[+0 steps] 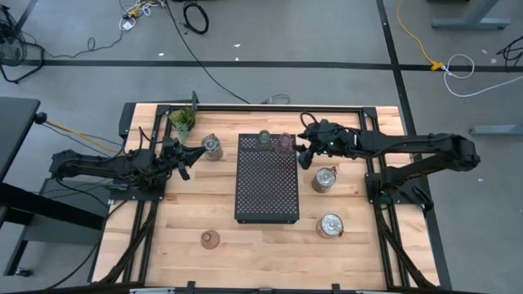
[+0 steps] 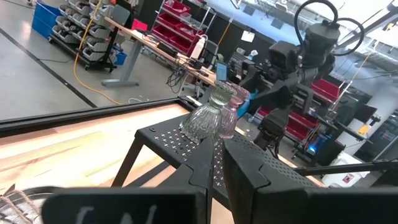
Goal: Pick & Place candle stick holders
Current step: Put the pink glass candle holder on the shelf
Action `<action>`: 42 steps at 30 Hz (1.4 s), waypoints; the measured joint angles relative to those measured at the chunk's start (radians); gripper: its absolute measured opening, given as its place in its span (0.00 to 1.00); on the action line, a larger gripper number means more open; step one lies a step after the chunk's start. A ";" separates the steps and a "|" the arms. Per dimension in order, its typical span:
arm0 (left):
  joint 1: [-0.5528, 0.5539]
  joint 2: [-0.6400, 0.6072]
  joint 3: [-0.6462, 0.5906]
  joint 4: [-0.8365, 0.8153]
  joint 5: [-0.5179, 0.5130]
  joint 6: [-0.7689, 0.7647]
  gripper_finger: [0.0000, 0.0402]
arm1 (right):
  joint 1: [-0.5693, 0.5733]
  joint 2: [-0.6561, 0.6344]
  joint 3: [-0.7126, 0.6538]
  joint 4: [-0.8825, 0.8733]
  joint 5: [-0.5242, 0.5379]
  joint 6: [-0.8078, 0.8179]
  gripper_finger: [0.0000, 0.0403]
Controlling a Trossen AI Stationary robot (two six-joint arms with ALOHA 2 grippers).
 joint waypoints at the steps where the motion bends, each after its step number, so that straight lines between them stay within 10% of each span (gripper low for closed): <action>1: 0.000 0.000 0.000 0.000 0.000 0.000 0.09 | 0.000 -0.009 0.000 -0.007 0.001 0.000 0.56; 9: 0.000 0.000 0.000 0.001 0.089 -0.106 0.09 | 0.006 -0.085 0.000 -0.145 -0.023 0.080 0.56; 19: -0.076 0.065 0.000 -0.025 0.773 -0.577 0.08 | 0.110 -0.129 0.000 -0.350 -0.112 0.246 0.56; 42: -0.510 0.421 0.126 -0.237 0.866 -0.492 0.04 | 0.165 -0.129 0.000 -0.360 -0.069 0.325 0.56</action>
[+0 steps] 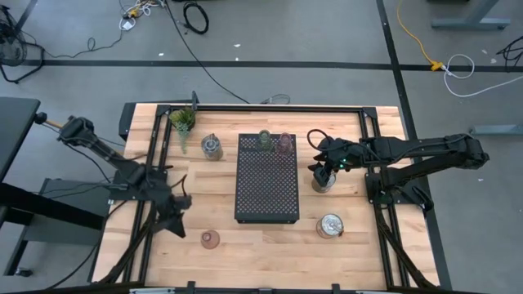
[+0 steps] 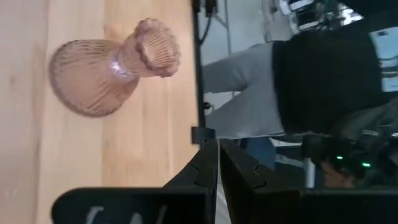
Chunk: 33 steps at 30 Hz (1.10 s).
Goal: Pick & Place candle stick holders
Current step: Put the pink glass candle holder on the shelf
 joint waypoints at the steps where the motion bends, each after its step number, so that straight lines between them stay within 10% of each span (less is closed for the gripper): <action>1: -0.003 0.009 0.000 -0.001 -0.007 0.018 0.04 | 0.000 0.000 0.000 0.000 0.000 0.000 0.56; 13: -0.010 0.149 0.000 0.001 -0.111 0.308 0.09 | 0.000 0.000 0.000 0.000 -0.003 0.103 0.56; 25: -0.009 0.224 -0.001 0.090 -0.196 0.360 0.55 | 0.000 0.000 0.000 0.000 -0.009 0.131 0.56; 33: -0.009 0.295 -0.001 0.135 -0.227 0.421 0.68 | 0.000 0.000 0.000 0.000 -0.009 0.156 0.56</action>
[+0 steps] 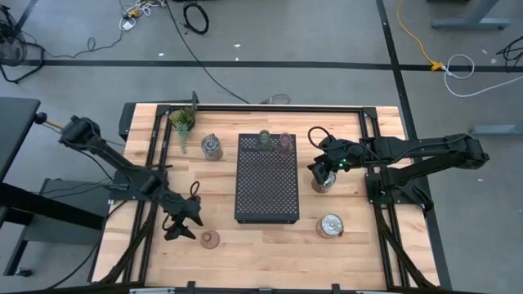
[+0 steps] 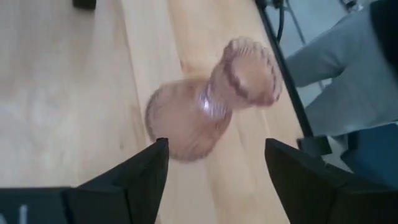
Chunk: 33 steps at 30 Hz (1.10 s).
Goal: Pick & Place candle stick holders
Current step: Put the pink glass candle holder on the shelf
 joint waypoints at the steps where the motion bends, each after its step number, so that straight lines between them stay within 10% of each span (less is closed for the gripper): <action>1: 0.000 0.009 0.000 0.029 -0.012 0.008 0.68 | 0.000 0.000 0.000 0.000 0.000 0.000 0.56; 33: -0.101 0.279 0.000 0.421 -0.284 0.046 0.67 | 0.000 0.000 0.000 0.004 0.046 -0.008 0.56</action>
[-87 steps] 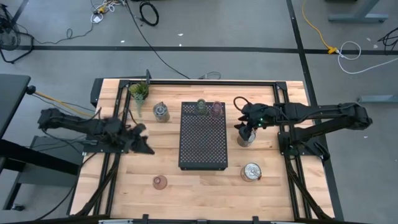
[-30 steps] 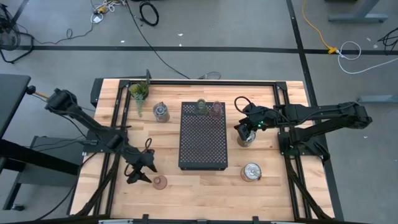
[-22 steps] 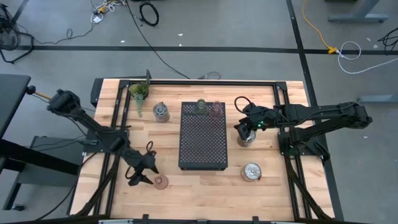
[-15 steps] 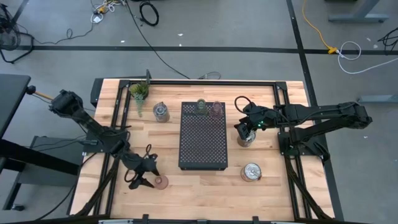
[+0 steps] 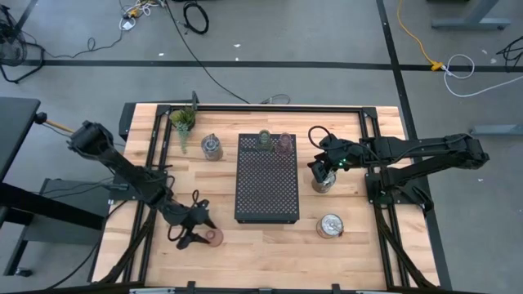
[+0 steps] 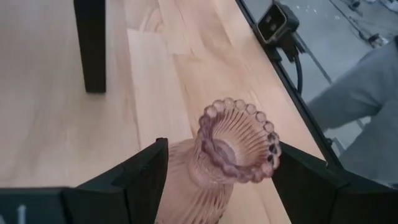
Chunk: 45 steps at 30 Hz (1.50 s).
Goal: Pick & Place candle stick holders
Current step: Put the pink glass candle holder on the shelf
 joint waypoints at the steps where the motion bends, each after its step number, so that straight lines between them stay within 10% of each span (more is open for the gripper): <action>1: 0.000 0.006 0.000 0.010 -0.004 -0.001 0.67 | 0.000 0.000 0.000 0.000 0.000 0.000 0.56; 10: 0.000 0.054 0.000 0.065 -0.035 -0.001 0.65 | 0.000 0.000 0.000 0.001 0.000 -0.008 0.56; 22: 0.001 0.080 0.002 0.097 -0.044 0.000 0.31 | 0.000 0.000 0.000 0.001 0.000 -0.011 0.56; 45: 0.006 0.041 0.000 0.224 -0.054 -0.155 0.31 | 0.000 0.000 0.000 0.005 0.000 -0.046 0.56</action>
